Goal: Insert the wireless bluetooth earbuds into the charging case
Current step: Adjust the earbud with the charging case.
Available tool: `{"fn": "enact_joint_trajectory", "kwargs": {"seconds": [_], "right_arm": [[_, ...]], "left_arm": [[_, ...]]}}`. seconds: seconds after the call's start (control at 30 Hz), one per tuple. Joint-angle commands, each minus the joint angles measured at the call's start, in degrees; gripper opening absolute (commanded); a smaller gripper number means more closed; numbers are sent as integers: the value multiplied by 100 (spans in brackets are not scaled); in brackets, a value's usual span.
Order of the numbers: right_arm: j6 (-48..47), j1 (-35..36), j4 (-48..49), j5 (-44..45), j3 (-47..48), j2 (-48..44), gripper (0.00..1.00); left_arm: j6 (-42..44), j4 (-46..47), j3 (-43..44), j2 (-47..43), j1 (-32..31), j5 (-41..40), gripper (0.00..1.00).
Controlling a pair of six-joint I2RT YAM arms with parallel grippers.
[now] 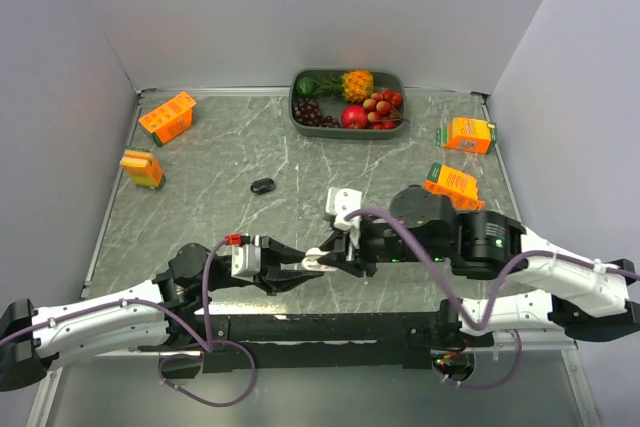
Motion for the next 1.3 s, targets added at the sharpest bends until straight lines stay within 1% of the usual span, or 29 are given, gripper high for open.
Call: {"fn": "enact_joint_trajectory", "kwargs": {"seconds": [0.0,0.23,0.33,0.5,0.77,0.87,0.9,1.0,1.07,1.17,1.2,1.27], "right_arm": [[111,153,-15,161,39,100,34],[163,285,-15,512,39,302,36],[163,312,-50,539,57,346,36],[146,364,-138,846,22,460,36],[110,399,-173,882,-22,478,36],[154,391,20,925,-93,303,42],[163,391,55,943,-101,259,47],[181,399,187,1022,-137,92,51],[181,399,231,970,-154,-14,51],[163,408,126,864,-102,29,42],[154,417,117,820,-101,38,35],[163,461,117,811,-136,47,30]], "left_arm": [[-218,413,16,-69,-29,212,1],[-280,413,86,-16,-29,221,1],[-315,448,86,-33,-29,195,1],[-385,518,104,-7,-38,194,1],[-438,528,130,-25,-29,142,1],[-508,501,148,-16,-29,98,1],[-543,510,139,-7,-29,150,1],[-657,580,130,63,-29,203,1],[-728,589,139,98,-29,212,1],[-798,589,165,125,-29,186,1],[-816,580,174,133,-29,177,1],[-868,545,244,169,-21,159,1]]}}
